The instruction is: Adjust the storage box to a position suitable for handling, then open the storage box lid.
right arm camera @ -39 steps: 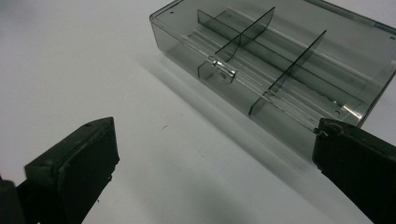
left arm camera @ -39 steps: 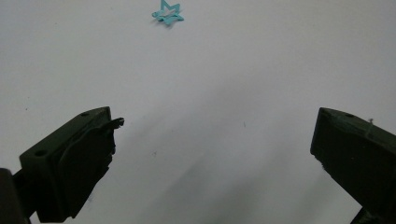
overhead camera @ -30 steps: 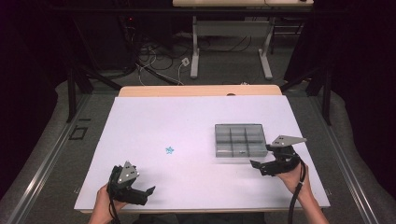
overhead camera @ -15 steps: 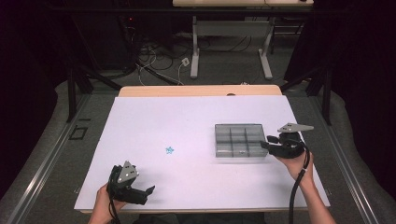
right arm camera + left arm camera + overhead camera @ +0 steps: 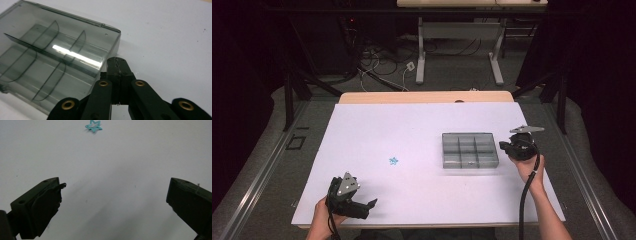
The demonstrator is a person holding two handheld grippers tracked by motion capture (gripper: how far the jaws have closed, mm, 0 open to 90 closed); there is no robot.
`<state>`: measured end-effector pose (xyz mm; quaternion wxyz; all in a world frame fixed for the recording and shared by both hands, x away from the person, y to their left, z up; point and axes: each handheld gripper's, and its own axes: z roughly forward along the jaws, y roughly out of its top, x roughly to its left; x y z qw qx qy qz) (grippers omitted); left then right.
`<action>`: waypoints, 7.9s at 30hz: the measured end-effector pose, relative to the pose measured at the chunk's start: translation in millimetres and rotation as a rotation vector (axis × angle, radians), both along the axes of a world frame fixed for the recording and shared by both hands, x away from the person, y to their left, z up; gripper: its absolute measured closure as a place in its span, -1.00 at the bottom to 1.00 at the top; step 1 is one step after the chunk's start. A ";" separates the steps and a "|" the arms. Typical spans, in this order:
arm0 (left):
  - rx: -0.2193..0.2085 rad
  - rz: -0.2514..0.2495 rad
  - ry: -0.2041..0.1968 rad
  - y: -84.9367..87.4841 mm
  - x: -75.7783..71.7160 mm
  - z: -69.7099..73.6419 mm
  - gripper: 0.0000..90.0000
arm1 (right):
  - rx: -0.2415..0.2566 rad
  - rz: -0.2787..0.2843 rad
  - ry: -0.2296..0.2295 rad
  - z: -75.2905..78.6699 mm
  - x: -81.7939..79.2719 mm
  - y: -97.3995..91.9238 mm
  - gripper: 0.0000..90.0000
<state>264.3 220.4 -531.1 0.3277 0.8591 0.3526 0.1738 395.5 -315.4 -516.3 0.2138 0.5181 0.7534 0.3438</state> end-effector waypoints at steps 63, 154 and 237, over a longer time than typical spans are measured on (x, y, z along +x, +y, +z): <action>-0.011 0.007 -0.018 -0.8 0.2 -1.5 -1.00 | 0.063 -0.016 0.118 -16.9 5.8 30.8 1.00; -0.006 0.002 -0.002 1.3 0.7 0.2 -1.00 | 0.080 0.155 0.132 -24.4 16.5 117.6 1.00; -0.028 -0.008 -0.013 -0.9 3.9 -3.6 -1.00 | 0.149 0.525 0.136 -19.2 -73.6 142.5 -1.00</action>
